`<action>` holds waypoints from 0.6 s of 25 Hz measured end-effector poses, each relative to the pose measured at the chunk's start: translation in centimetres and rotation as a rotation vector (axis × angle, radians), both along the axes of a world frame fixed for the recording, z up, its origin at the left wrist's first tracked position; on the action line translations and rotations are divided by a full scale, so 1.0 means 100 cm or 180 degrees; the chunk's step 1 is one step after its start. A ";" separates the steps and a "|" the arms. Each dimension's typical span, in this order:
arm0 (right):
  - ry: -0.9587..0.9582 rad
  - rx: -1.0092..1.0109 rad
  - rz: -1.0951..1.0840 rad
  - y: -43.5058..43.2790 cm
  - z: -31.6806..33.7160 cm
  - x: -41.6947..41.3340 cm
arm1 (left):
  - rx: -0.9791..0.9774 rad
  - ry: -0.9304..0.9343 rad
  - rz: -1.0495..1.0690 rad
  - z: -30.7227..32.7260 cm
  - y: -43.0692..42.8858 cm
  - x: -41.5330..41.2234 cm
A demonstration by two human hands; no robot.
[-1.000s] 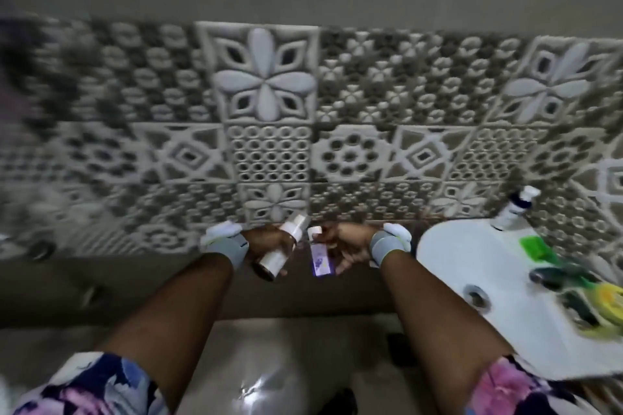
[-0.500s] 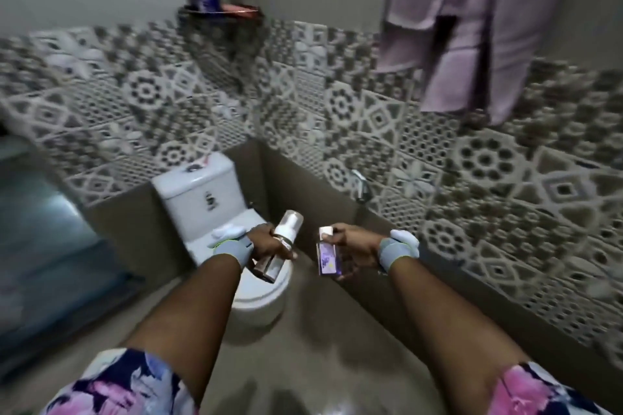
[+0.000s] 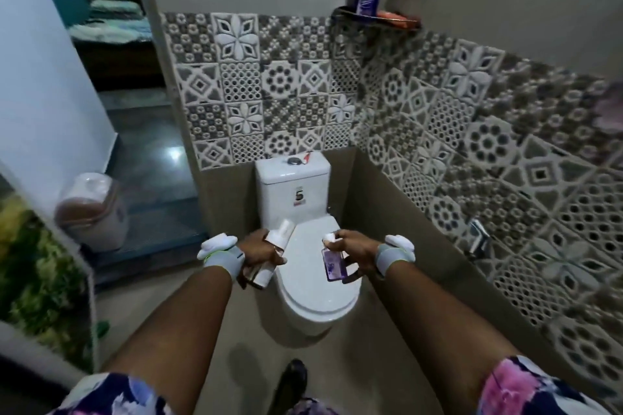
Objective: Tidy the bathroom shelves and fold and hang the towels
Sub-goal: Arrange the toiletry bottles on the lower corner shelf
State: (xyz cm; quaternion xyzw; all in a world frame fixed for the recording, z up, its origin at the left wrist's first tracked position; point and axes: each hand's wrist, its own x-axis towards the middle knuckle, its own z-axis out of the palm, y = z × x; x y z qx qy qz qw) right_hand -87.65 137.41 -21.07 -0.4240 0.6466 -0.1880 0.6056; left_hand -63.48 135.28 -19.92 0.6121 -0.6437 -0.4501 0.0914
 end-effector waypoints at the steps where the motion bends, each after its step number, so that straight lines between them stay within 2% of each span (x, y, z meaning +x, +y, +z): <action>1: 0.0000 0.0022 0.0053 -0.026 -0.002 0.010 | -0.0047 0.0061 0.0087 -0.002 -0.024 0.008; 5: -0.0059 -0.0073 -0.0007 -0.123 -0.006 0.043 | -0.0265 0.0419 0.0521 0.001 -0.110 0.024; 8: -0.0146 -0.0037 -0.0199 -0.189 -0.011 0.063 | -0.0403 0.0436 0.0480 0.005 -0.171 0.033; 15: -0.0221 -0.0087 -0.0098 -0.318 0.021 0.087 | -0.0214 0.0895 0.0958 0.010 -0.292 0.051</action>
